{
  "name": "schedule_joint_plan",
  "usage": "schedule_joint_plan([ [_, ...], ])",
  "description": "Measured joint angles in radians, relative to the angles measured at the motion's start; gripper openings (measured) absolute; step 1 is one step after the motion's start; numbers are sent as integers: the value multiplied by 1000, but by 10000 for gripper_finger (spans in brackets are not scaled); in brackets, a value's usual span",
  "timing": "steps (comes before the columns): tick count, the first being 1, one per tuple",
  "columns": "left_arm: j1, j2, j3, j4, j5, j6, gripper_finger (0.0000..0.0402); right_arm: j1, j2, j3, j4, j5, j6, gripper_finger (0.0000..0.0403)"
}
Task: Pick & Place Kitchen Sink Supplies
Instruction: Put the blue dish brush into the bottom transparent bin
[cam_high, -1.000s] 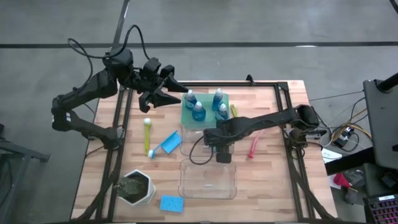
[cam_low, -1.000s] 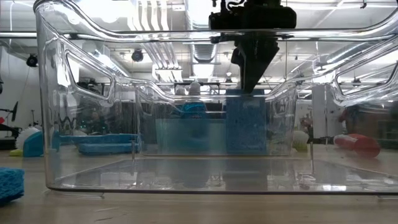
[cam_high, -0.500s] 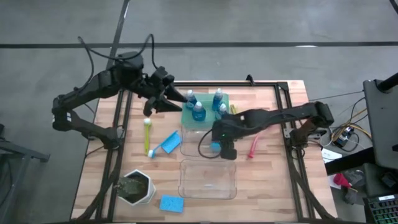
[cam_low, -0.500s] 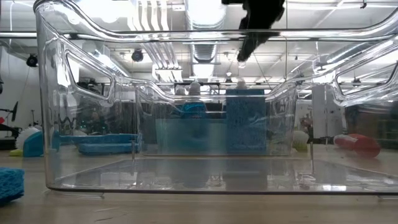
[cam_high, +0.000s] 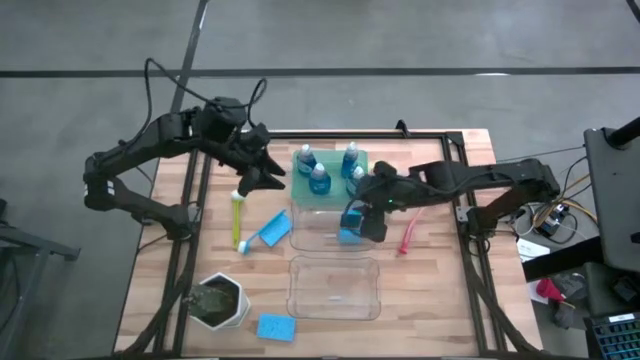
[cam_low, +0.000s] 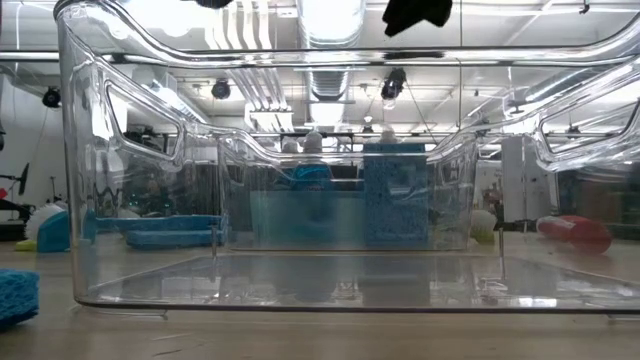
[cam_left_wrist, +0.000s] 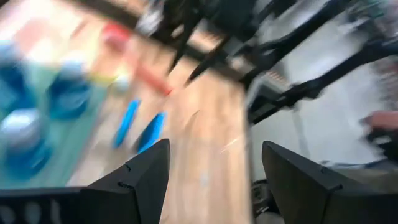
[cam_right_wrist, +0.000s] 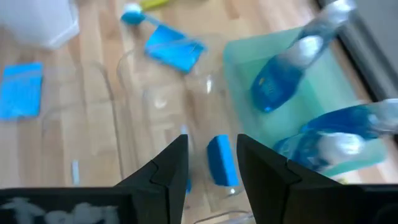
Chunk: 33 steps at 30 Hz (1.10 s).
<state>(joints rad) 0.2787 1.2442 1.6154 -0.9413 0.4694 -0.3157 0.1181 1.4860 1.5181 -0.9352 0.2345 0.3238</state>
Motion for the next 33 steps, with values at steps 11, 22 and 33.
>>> schedule_joint_plan([
  [11, 1, 0, -54, -280, -292, 19, 246, -4, -97, 0, 36, 110, 70, 134],
  [22, 0, 0, -418, -255, -306, -103, 245, -5, -116, 0, 60, 142, 70, 121],
  [33, -14, 0, -725, -19, -311, -161, 245, -5, -111, 0, 59, 159, 70, 130],
])
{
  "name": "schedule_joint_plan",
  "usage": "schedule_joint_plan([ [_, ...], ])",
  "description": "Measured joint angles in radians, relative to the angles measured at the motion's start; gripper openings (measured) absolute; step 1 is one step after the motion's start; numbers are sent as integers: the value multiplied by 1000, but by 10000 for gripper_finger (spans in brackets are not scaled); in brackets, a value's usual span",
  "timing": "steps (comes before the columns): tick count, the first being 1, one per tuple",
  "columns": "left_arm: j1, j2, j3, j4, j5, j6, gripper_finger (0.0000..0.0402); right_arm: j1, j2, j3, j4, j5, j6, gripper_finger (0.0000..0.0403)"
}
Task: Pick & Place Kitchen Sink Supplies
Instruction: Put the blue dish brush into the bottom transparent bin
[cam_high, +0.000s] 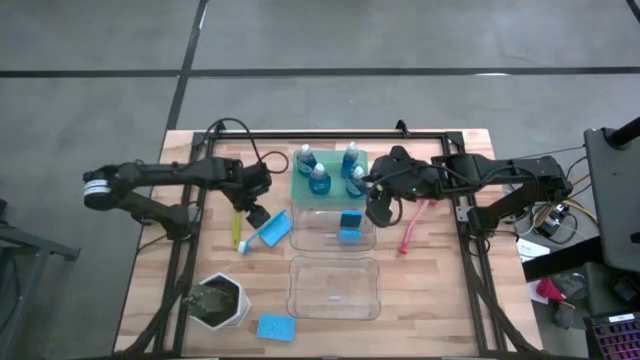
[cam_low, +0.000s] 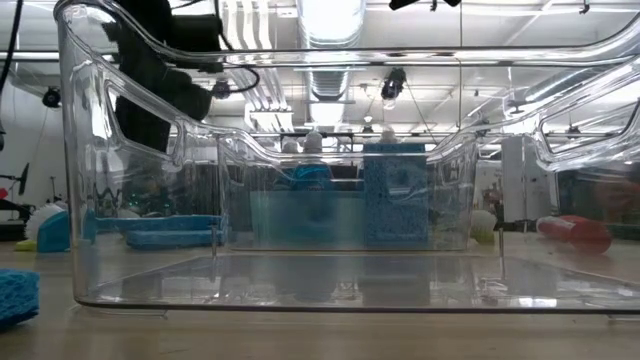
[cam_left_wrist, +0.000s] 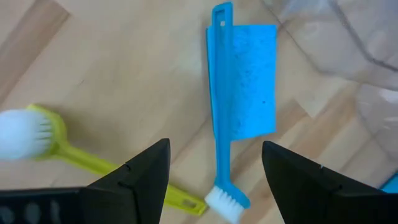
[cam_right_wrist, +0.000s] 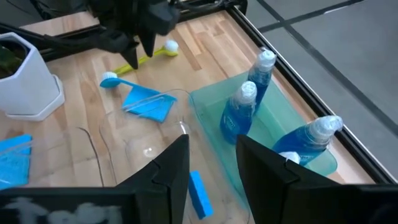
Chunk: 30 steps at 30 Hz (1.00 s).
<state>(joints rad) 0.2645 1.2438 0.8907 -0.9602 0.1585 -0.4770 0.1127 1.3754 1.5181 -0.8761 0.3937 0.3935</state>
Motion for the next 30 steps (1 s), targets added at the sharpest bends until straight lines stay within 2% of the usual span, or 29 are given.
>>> schedule_joint_plan([
  [14, -81, 0, -178, 237, 31, -49, 245, -3, 0, 0, 0, 6, 5, 121],
  [20, -104, 29, -191, 247, -15, -92, 245, -4, 0, 0, 0, 16, 7, 124],
  [26, -104, 73, -192, 254, -6, -80, 242, -4, 0, 0, 0, 27, 7, 115],
  [30, -104, 115, -191, 254, 8, -67, 224, -4, 0, 0, 0, 28, 8, 110],
])
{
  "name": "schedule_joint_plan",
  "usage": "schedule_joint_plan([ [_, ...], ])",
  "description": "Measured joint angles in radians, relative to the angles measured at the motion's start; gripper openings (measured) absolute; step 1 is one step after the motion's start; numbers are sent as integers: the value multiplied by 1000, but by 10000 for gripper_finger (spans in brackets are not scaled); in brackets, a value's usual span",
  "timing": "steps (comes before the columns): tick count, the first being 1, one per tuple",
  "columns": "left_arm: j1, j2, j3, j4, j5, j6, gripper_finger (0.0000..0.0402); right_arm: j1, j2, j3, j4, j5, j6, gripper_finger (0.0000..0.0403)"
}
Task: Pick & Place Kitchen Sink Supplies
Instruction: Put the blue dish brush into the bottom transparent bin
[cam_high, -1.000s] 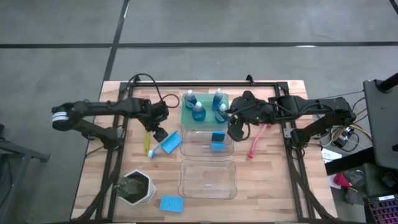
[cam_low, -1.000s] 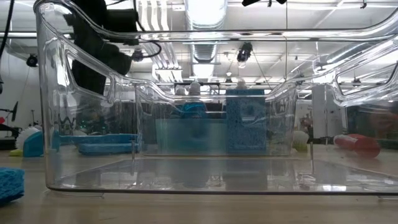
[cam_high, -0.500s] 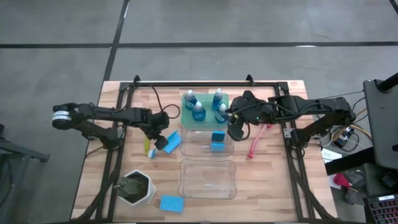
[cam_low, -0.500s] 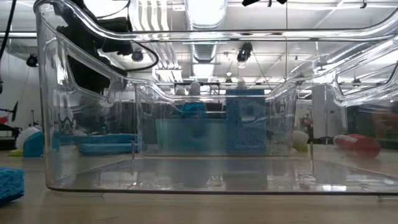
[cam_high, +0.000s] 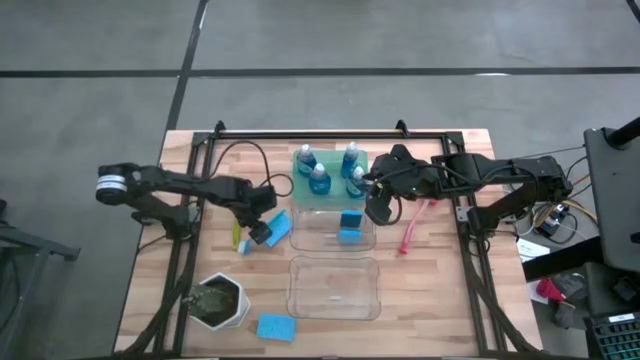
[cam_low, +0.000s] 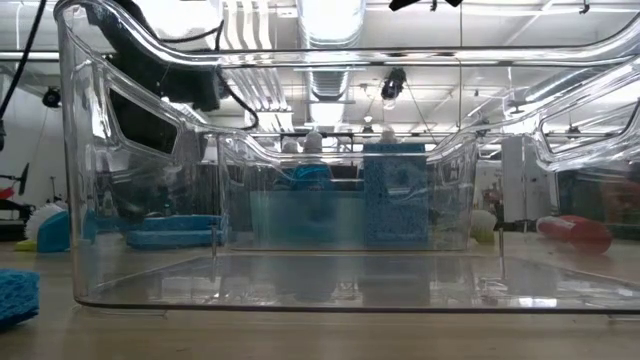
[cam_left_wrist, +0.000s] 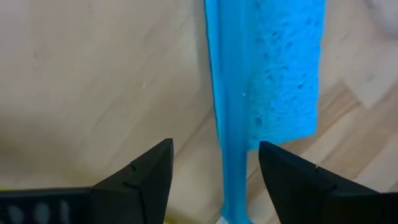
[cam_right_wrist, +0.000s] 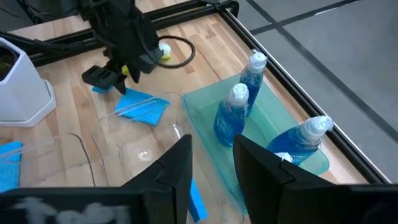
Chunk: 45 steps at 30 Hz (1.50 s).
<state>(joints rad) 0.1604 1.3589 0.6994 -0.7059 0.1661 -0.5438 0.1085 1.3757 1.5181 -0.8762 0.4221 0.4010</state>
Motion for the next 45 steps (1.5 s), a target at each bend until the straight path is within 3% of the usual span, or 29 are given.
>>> schedule_joint_plan([
  [23, 1, 11, 19, -34, 24, 9, 12, 0, 0, 0, 0, -1, -6, 99],
  [35, 1, -21, 146, -229, 25, 92, 20, 0, 0, 0, -3, -2, -15, 92],
  [45, 0, -53, 354, -445, 27, 175, 22, 0, -6, 0, -2, -3, -12, 75],
])
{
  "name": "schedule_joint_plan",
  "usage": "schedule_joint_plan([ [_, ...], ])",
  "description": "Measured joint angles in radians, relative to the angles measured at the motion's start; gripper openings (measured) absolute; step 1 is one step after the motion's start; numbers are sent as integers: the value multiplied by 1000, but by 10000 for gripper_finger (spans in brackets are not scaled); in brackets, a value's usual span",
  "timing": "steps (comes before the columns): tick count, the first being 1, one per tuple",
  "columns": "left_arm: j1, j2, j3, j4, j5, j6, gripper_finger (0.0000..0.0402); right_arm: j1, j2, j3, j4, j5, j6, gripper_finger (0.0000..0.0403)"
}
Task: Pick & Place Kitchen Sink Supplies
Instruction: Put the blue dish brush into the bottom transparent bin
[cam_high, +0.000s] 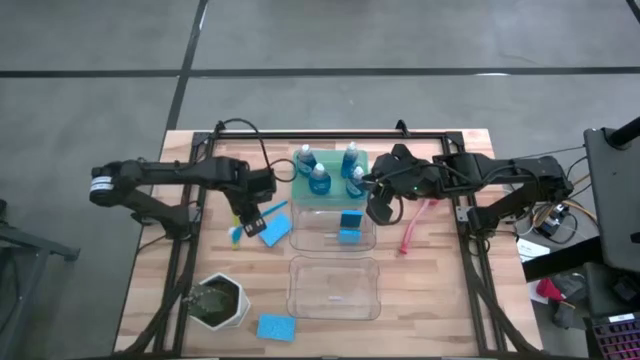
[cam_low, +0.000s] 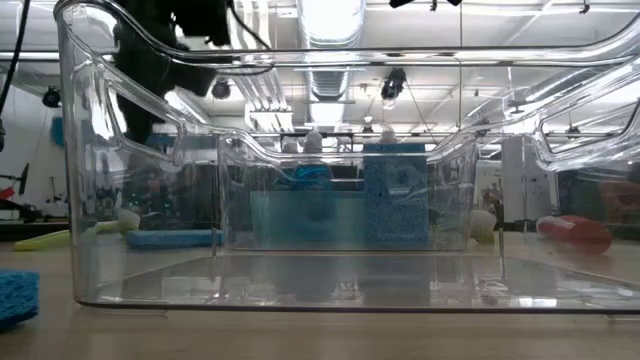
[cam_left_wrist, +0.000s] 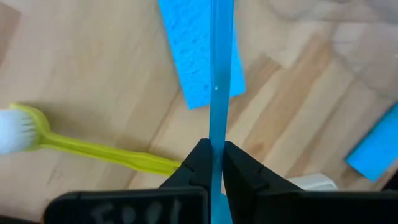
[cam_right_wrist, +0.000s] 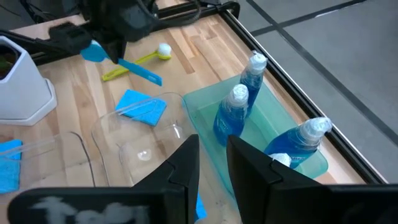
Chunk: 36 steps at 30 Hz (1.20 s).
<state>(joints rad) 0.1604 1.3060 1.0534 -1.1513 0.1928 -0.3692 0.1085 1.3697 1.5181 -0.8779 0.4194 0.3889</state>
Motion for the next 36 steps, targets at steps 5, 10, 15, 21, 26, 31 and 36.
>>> schedule_joint_plan([
  [5, -2, 0, 129, -89, 0, 27, 18, 0, -1, 0, -1, 0, 1, 73],
  [10, -18, 0, 257, -125, 0, 28, 18, 1, -8, 2, -3, -3, 19, 81],
  [15, -52, 8, 377, -122, 0, 2, 17, 13, -44, 10, -3, -10, 30, 77],
  [21, -126, 70, 507, -118, 0, -7, 18, 20, -100, 10, -7, -123, 32, 69],
  [26, -208, 157, 594, -114, -6, -3, 17, 25, -111, 10, -7, -256, 77, 76],
  [31, -289, 269, 689, -114, -12, -1, 17, 66, -105, 10, -9, -290, 100, 95],
  [36, -345, 381, 807, -114, -30, 12, 18, 107, -118, 10, -51, -279, 109, 102],
])
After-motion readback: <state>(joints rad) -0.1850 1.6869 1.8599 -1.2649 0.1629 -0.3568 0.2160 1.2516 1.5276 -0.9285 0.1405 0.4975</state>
